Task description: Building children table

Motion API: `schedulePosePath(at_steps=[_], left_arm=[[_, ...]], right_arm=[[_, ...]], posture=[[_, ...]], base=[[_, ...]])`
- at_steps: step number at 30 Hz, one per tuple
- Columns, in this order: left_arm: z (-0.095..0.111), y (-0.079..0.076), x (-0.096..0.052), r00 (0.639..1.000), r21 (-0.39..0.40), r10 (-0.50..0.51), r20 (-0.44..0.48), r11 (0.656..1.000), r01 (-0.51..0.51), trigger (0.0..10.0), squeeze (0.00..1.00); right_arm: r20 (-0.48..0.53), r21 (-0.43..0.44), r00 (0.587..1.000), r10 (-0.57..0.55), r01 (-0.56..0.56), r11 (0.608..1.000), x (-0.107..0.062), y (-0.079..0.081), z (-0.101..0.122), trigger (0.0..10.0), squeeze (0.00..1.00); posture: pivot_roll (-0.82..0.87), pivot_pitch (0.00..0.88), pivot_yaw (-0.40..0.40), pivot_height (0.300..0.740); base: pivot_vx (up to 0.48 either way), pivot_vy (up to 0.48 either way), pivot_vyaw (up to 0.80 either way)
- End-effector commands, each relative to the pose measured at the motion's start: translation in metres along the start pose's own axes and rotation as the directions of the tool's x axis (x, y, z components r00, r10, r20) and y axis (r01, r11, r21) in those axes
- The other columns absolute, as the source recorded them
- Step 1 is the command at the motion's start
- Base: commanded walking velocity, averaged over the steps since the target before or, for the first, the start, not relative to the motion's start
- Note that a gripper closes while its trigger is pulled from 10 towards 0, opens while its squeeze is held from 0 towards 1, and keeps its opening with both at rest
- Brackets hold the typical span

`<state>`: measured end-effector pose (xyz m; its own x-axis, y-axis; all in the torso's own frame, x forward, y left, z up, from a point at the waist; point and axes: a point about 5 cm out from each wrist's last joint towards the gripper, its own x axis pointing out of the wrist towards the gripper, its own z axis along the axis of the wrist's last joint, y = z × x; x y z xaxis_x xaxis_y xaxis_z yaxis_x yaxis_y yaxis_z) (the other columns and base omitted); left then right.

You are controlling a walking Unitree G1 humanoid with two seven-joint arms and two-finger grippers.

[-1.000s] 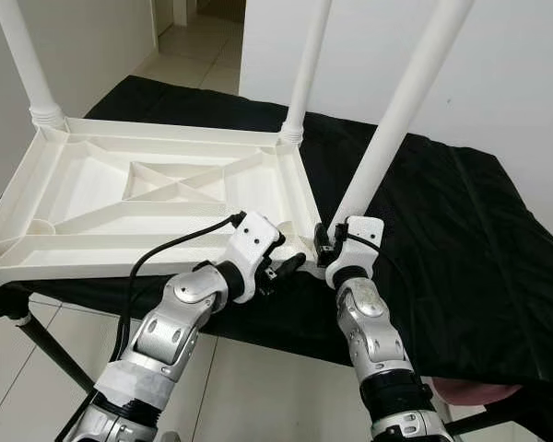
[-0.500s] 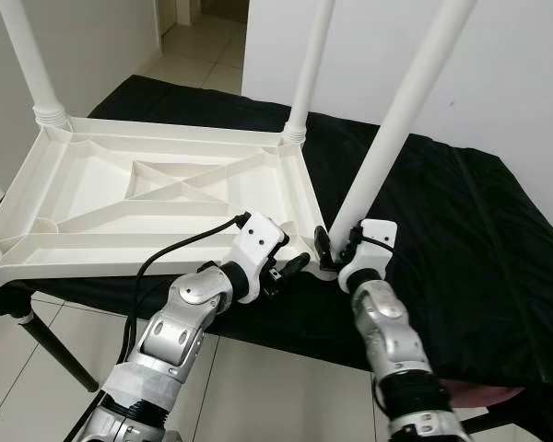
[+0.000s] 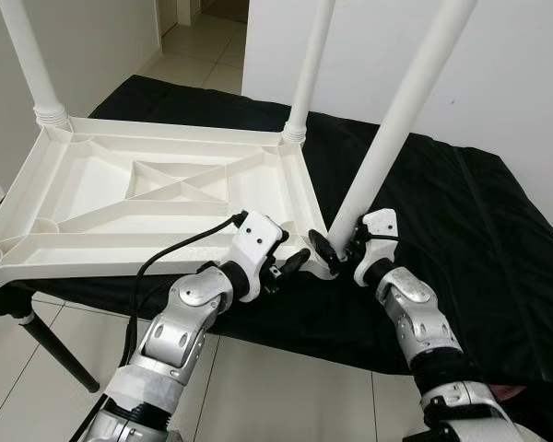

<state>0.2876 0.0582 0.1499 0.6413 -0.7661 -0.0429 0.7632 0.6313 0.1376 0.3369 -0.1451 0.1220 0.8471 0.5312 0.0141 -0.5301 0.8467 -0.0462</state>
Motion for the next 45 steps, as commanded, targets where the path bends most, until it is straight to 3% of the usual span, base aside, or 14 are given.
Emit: schedulePosePath(at_steps=[1, 3, 4, 5, 6, 8, 9, 20, 21, 27, 32, 35, 40, 45], left_arm=[[0.002, 0.001, 0.001, 0.997, 0.025, 0.078, 0.013, 0.997, -0.078, 10.0, 0.0], [0.002, 0.0, 0.001, 0.998, 0.026, 0.067, 0.018, 0.997, -0.068, 10.0, 0.0], [0.003, -0.001, 0.001, 0.998, 0.024, 0.058, 0.019, 0.998, -0.059, 10.0, 0.0], [0.003, -0.001, 0.001, 0.998, 0.024, 0.058, 0.019, 0.998, -0.059, 10.0, 0.0], [0.003, -0.003, 0.001, 0.999, 0.016, 0.043, 0.021, 0.999, -0.044, 10.0, 0.0], [0.003, -0.003, 0.001, 0.999, 0.016, 0.043, 0.021, 0.999, -0.044, 10.0, 0.0], [0.004, -0.004, 0.001, 0.999, 0.011, 0.032, 0.025, 0.999, -0.033, 10.0, 0.0], [0.002, -0.007, -0.003, 0.999, -0.014, 0.043, 0.031, 0.999, -0.043, 10.0, 0.0], [0.001, -0.007, -0.003, 0.998, -0.012, 0.05, 0.027, 0.999, -0.05, 10.0, 0.0], [0.0, -0.006, -0.003, 0.997, 0.008, 0.073, 0.019, 0.997, -0.073, 10.0, 0.0], [-0.003, -0.005, -0.003, 0.997, 0.022, 0.078, -0.003, 0.997, -0.078, 10.0, 0.0], [-0.004, -0.005, -0.003, 0.997, 0.026, 0.081, -0.011, 0.996, -0.081, 10.0, 0.0], [-0.006, -0.006, -0.005, 0.997, -0.006, 0.067, -0.031, 0.998, -0.067, 10.0, 0.0], [-0.006, -0.006, -0.005, 0.997, -0.008, 0.066, -0.033, 0.998, -0.066, 10.0, 0.0]], right_arm=[[-0.027, -0.031, 0.999, 0.032, -0.033, 0.999, 0.001, -0.002, -0.002, 10.0, 0.0], [-0.04, -0.049, 0.998, 0.056, -0.058, 0.997, 0.004, -0.002, -0.003, 10.0, 0.0], [-0.059, -0.061, 0.995, 0.086, -0.09, 0.994, 0.007, -0.001, -0.005, 8.1, 0.0], [-0.059, -0.061, 0.995, 0.086, -0.09, 0.994, 0.007, -0.001, -0.005, 8.1, 0.0], [-0.074, -0.068, 0.992, 0.1, -0.105, 0.992, 0.01, -0.001, -0.007, 4.7, 0.0], [-0.074, -0.068, 0.992, 0.1, -0.105, 0.992, 0.01, -0.001, -0.007, 4.7, 0.0], [-0.101, -0.073, 0.988, 0.115, -0.122, 0.99, 0.011, -0.001, -0.01, 0.0, 0.0], [-0.148, -0.032, 0.976, 0.158, -0.165, 0.986, 0.002, -0.003, -0.025, 0.0, 0.0], [-0.15, -0.02, 0.979, 0.138, -0.143, 0.99, 0.002, -0.004, -0.027, 9.6, 0.0], [-0.146, 0.0, 0.988, 0.058, -0.059, 0.998, 0.001, -0.004, -0.032, 10.0, 0.0], [-0.112, 0.012, 0.986, -0.125, 0.128, 0.992, 0.001, -0.001, -0.032, 10.0, 0.0], [-0.106, 0.021, 0.984, -0.144, 0.147, 0.989, 0.001, 0.0, -0.032, 10.0, 0.0], [-0.068, 0.124, 0.927, -0.37, 0.376, 0.918, -0.003, 0.011, -0.029, 10.0, 0.0], [-0.058, 0.147, 0.891, -0.45, 0.453, 0.879, -0.006, 0.017, -0.027, 10.0, 0.0]], posture=[[-0.01, 0.0, -0.086, 0.74], [-0.01, 0.0, -0.086, 0.74], [0.0, 0.0, -0.082, 0.74], [0.0, 0.0, -0.082, 0.74], [0.0, 0.0, -0.082, 0.74], [0.0, 0.0, -0.082, 0.74], [0.0, 0.0, -0.082, 0.74], [0.01, 0.0, -0.091, 0.74], [0.01, 0.0, -0.09, 0.74], [0.0, 0.0, -0.087, 0.74], [0.0, 0.0, -0.089, 0.74], [-0.01, 0.0, -0.088, 0.74], [0.0, 0.0, -0.095, 0.74], [0.0, 0.0, -0.097, 0.74]], base=[[0.0, 0.0, 0.0], [0.0, 0.0, 0.0], [0.0, 0.0, 0.0], [0.0, 0.0, 0.0], [0.0, 0.0, 0.0], [0.0, 0.0, 0.0], [0.0, 0.0, 0.0], [0.0, 0.0, 0.0], [0.0, 0.0, 0.0], [0.0, 0.0, 0.0], [0.0, 0.0, 0.0], [0.0, 0.0, 0.0], [0.0, 0.0, 0.0], [0.0, 0.0, 0.0]])
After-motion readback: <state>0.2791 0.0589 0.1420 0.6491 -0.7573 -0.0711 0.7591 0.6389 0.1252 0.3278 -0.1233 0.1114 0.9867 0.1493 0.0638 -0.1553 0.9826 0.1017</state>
